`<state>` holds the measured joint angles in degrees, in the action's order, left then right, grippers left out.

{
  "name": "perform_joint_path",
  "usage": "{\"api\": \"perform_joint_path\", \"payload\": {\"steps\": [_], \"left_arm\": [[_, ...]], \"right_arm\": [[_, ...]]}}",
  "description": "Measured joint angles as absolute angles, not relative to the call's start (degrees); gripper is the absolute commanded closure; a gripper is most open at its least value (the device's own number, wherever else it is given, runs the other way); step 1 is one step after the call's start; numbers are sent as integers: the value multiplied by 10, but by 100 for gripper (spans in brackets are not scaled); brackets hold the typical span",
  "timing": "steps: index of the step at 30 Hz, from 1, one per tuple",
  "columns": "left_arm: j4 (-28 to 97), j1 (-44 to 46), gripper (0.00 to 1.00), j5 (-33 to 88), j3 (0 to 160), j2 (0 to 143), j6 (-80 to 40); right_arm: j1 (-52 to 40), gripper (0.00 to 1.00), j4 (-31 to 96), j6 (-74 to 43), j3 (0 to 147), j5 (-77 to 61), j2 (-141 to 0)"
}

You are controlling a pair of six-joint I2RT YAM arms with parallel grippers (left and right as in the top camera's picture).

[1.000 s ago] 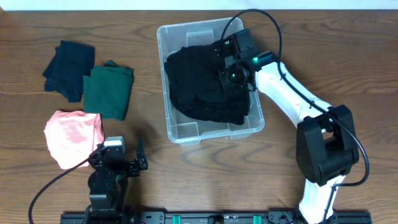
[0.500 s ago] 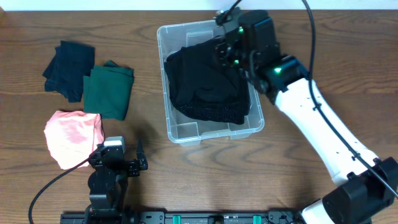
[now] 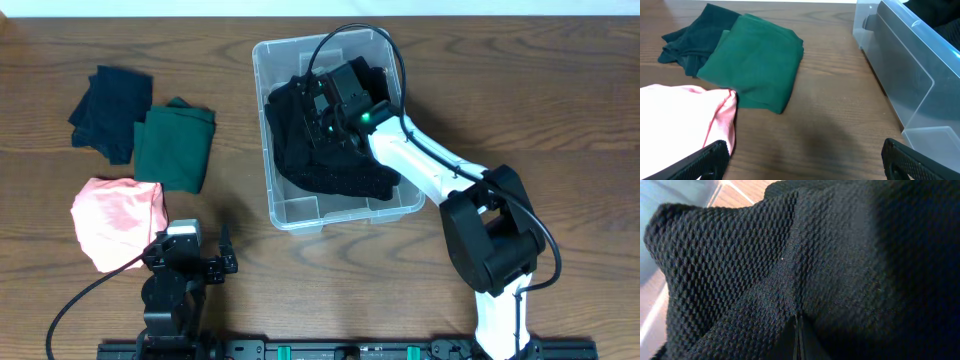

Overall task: Pack container
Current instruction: 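Release the black cloth and press it down into the bin with the right gripper, then press and tuck the black cloth edges into the bin with the right gripper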

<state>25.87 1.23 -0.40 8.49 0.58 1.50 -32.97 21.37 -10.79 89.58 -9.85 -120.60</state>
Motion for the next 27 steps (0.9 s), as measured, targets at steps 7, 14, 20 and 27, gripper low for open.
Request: {"api": "perform_joint_path", "payload": {"steps": [7, 14, 20, 27], "left_arm": [[259, 12, 2, -4, 85, 6, 15], [259, 12, 2, -4, 85, 6, 15], [259, 12, 2, -4, 85, 6, 15], [259, 12, 2, -4, 85, 6, 15]], "right_arm": [[-329, 99, 240, -132, 910, -105, -1213], [-323, 99, 225, -130, 903, -99, -1170], [-316, 99, 185, -122, 900, -23, -1085], [-301, 99, 162, -117, 903, 40, -1118]]}}
